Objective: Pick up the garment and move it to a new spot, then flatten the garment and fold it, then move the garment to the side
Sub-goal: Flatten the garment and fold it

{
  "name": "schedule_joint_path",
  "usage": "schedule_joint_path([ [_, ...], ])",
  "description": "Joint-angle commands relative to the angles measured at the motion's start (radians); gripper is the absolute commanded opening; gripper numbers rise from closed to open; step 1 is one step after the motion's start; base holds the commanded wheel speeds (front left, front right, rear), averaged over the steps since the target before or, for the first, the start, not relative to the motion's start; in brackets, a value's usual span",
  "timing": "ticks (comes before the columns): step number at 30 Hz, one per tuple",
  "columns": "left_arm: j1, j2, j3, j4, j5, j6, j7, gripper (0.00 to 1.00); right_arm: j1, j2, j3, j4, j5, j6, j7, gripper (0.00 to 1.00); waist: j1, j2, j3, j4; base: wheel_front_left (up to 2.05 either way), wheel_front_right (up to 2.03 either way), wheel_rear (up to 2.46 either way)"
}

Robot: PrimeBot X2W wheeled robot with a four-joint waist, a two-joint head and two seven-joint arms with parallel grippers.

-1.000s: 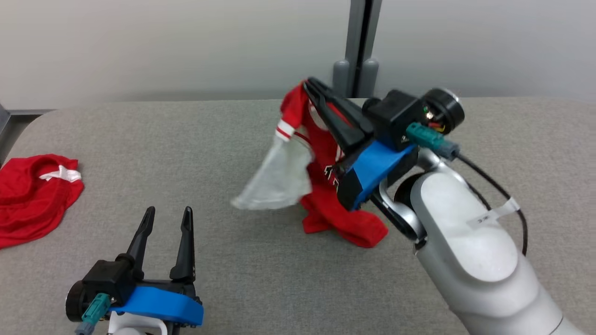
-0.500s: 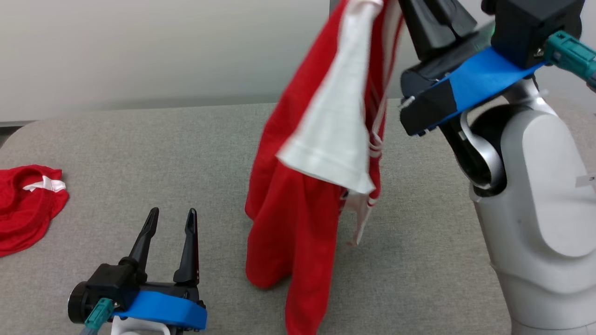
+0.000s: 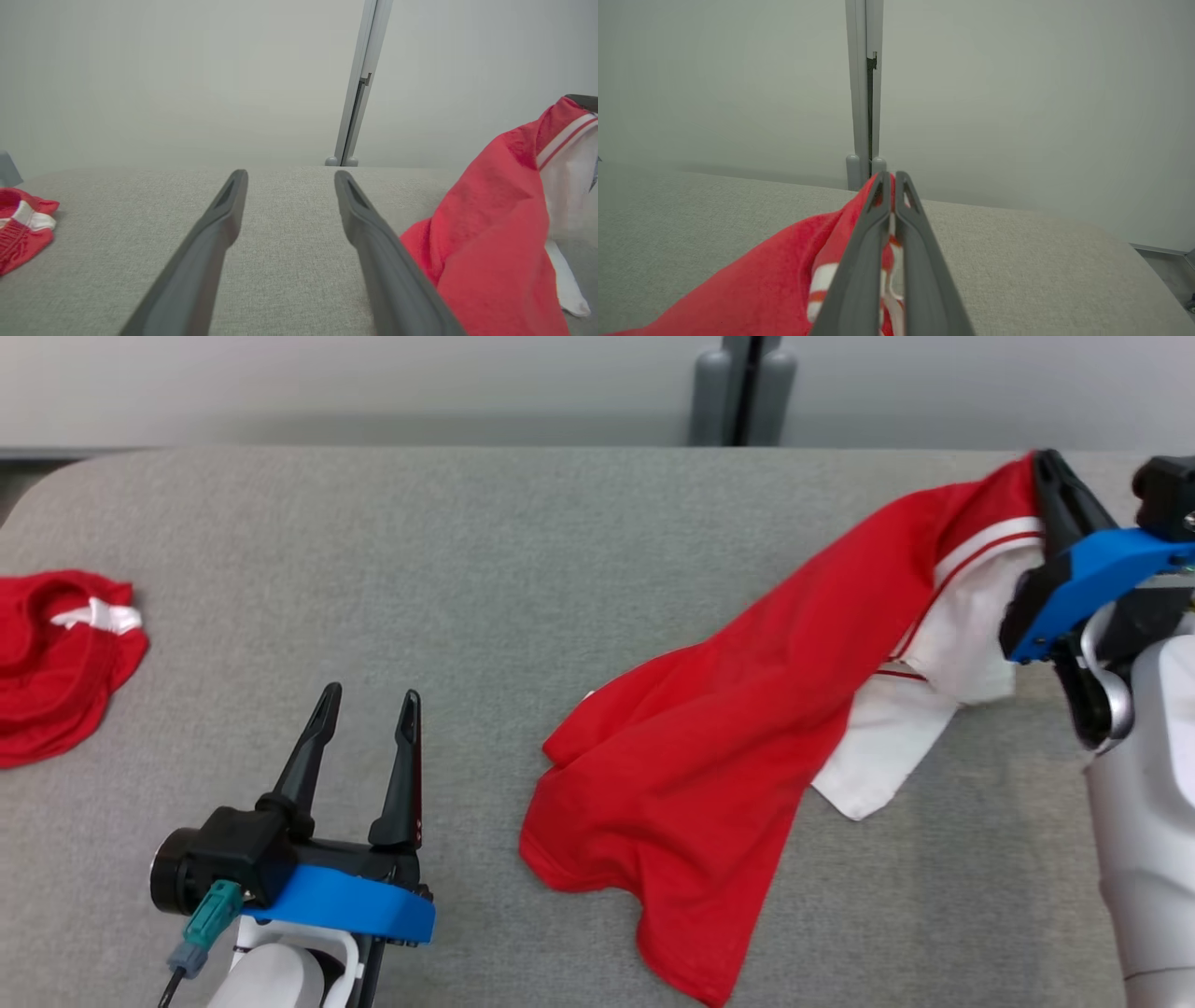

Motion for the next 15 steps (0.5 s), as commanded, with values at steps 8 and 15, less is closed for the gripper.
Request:
schedule_joint_path([
  [8, -0.004, -0.004, 0.011, 0.030, -0.001, 0.002, -0.009, 1.00, 0.001, -0.010, -0.084, 0.153, -0.042, 0.001, -0.092, 1.00, -0.0001, 0.0000, 0.006, 0.020, 0.00, 0.00, 0.00],
  [15, 0.037, 0.002, 0.028, 0.041, -0.012, 0.013, -0.014, 1.00, 0.139, 0.024, -0.009, 0.026, 0.014, 0.000, -0.189, 1.00, -0.0001, 0.0000, -0.076, -0.030, 0.00, 0.00, 0.00],
])
